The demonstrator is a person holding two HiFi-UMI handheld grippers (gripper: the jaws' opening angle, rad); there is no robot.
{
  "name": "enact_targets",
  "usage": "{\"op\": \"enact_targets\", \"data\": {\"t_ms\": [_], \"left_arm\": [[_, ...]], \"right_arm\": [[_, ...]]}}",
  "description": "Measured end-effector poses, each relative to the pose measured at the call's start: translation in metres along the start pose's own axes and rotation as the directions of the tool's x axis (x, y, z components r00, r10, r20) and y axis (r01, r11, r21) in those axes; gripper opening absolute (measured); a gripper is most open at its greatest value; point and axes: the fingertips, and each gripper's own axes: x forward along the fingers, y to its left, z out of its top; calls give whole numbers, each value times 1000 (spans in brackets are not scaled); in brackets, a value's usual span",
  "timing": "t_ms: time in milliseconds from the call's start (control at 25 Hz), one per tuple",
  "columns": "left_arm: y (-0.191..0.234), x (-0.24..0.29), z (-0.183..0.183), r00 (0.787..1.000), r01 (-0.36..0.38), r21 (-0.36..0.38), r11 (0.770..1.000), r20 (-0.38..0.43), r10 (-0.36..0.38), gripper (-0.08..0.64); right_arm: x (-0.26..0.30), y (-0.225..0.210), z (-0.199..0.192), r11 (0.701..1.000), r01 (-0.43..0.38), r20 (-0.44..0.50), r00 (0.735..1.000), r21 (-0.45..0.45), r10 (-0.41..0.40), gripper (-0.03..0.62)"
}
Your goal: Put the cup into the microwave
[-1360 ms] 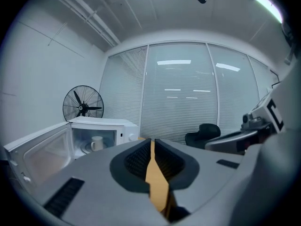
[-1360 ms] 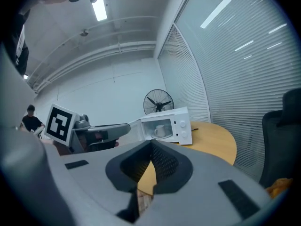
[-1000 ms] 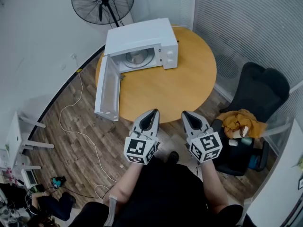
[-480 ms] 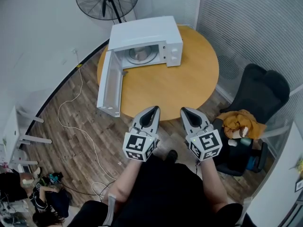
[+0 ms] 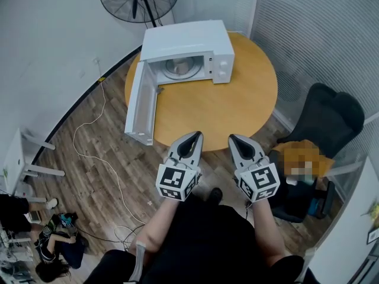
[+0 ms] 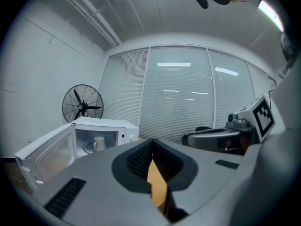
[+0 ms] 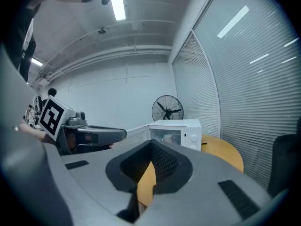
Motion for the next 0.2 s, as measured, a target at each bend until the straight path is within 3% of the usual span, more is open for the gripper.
{"op": "enact_targets", "data": {"t_ms": [200], "left_arm": [[0, 0, -2, 1000, 0, 0, 1000, -2, 0, -5]], "right_arm": [[1, -1, 0, 1000, 3, 1, 1000, -5, -3, 9]]}}
